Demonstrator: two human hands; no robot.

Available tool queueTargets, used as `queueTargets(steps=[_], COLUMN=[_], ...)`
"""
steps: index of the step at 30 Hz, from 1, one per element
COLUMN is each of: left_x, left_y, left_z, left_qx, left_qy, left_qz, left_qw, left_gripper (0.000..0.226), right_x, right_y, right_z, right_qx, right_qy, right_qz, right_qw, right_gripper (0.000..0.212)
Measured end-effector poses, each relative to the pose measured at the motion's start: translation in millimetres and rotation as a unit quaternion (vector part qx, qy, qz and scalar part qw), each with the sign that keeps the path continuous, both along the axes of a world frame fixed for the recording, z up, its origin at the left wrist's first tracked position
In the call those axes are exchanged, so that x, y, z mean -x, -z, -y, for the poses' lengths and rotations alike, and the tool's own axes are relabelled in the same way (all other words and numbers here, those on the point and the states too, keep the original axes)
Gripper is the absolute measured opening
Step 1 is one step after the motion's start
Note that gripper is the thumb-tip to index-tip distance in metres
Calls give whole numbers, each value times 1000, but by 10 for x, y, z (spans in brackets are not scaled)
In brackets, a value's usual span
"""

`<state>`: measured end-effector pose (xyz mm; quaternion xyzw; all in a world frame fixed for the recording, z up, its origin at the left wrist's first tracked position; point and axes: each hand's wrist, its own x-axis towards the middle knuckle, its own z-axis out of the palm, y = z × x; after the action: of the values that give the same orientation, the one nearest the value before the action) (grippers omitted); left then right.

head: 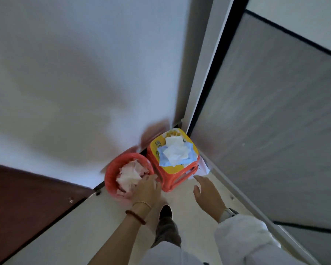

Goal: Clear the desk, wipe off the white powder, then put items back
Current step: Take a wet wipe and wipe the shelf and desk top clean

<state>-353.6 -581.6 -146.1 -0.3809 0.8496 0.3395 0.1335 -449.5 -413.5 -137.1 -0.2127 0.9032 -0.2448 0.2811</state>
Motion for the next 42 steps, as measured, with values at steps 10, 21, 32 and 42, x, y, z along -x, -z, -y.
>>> queueTargets(steps=[10, 21, 32, 42], left_x=[1423, 2071, 1803, 441], left_y=[1278, 2398, 952, -1022], left_z=[542, 554, 624, 583], left_qx=[-126, -149, -25, 55], left_qy=[-126, -332, -275, -370], left_qz=[3, -54, -250, -306], left_qw=[984, 930, 928, 876], left_gripper=[11, 31, 12, 20], right_x=[1348, 2152, 2482, 1287], right_y=[1301, 2288, 1268, -691], right_z=[666, 647, 1246, 2205], right_qx=[-32, -54, 111, 292], right_qy=[57, 16, -174, -544], right_qz=[112, 174, 153, 66], right_qw=[992, 983, 966, 784], right_gripper=[38, 37, 48, 41])
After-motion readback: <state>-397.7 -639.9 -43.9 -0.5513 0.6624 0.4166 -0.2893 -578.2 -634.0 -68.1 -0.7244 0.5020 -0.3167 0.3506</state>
